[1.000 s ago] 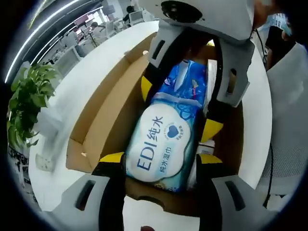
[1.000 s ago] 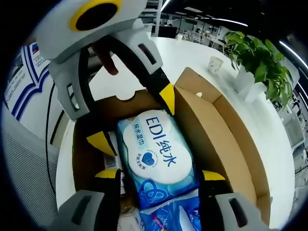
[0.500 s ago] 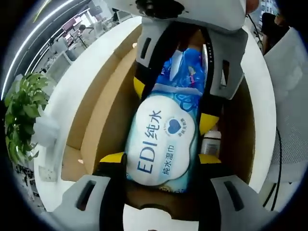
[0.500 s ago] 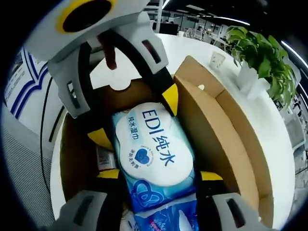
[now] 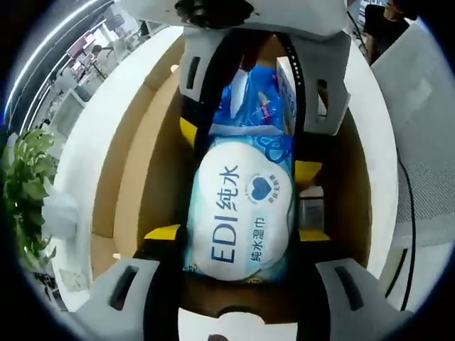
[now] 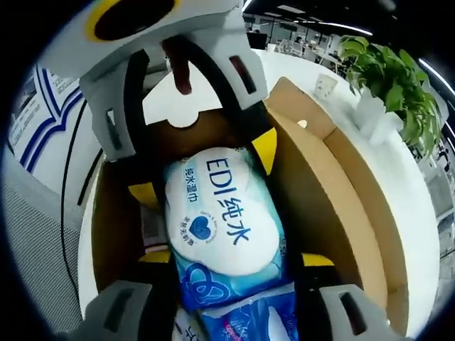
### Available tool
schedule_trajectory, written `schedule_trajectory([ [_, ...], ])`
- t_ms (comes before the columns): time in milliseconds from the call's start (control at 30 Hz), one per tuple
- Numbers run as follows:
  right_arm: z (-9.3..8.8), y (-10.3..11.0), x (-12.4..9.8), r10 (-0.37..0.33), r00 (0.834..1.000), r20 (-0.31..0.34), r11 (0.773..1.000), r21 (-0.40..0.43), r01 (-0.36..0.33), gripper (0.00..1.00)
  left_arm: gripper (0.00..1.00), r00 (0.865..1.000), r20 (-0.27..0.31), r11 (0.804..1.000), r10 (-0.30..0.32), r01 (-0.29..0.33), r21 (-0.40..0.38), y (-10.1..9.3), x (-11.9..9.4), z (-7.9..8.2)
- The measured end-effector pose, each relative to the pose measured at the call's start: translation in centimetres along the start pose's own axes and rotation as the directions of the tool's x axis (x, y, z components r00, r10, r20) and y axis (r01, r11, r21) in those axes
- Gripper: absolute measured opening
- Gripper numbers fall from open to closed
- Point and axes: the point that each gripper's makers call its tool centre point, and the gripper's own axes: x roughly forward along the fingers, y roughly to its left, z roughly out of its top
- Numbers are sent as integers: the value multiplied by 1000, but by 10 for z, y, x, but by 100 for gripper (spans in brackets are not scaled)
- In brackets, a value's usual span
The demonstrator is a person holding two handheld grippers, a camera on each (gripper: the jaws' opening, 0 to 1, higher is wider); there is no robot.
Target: Operate the shoe box by opening the lid, removing the specified soft item, and placing it in the target area until the item is outside and the box remains undamaged.
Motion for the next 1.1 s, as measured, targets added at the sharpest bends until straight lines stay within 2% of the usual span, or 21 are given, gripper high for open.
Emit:
schedule_trajectory([
  [67,0,1,3,10,1000,-4,1000,-12,-10,68,60,1000,-6,1000,-20,20,23,-4,4,-1],
  [133,-1,3,7,18,1000,-11,999,-29,-18,68,61,1000,-9,998,-14,15,61,-5,7,-2],
  [200,-3,4,12,18,999,-30,998,-63,-20,68,62,1000,-6,998,-18,18,65,-6,9,-1],
  [267,-4,4,15,42,999,-26,999,-21,-43,68,62,1000,9,998,-20,20,59,-4,12,-1],
  [367,-7,5,24,40,999,-32,997,-60,-42,67,63,1000,18,997,-26,25,69,-5,15,1],
  [600,-5,6,22,67,997,-30,996,-50,-69,63,62,997,39,995,-60,57,81,-6,18,3],
  [700,-4,5,22,79,996,-51,996,-43,-81,60,61,996,53,994,-78,73,80,-5,16,4],
  [933,1,15,10,71,996,-58,996,-54,-74,55,59,994,74,992,-83,76,98,-12,8,6],
  [1100,9,17,-3,70,997,-36,994,-82,-73,54,58,994,92,994,-67,59,89,-14,-4,10],
])
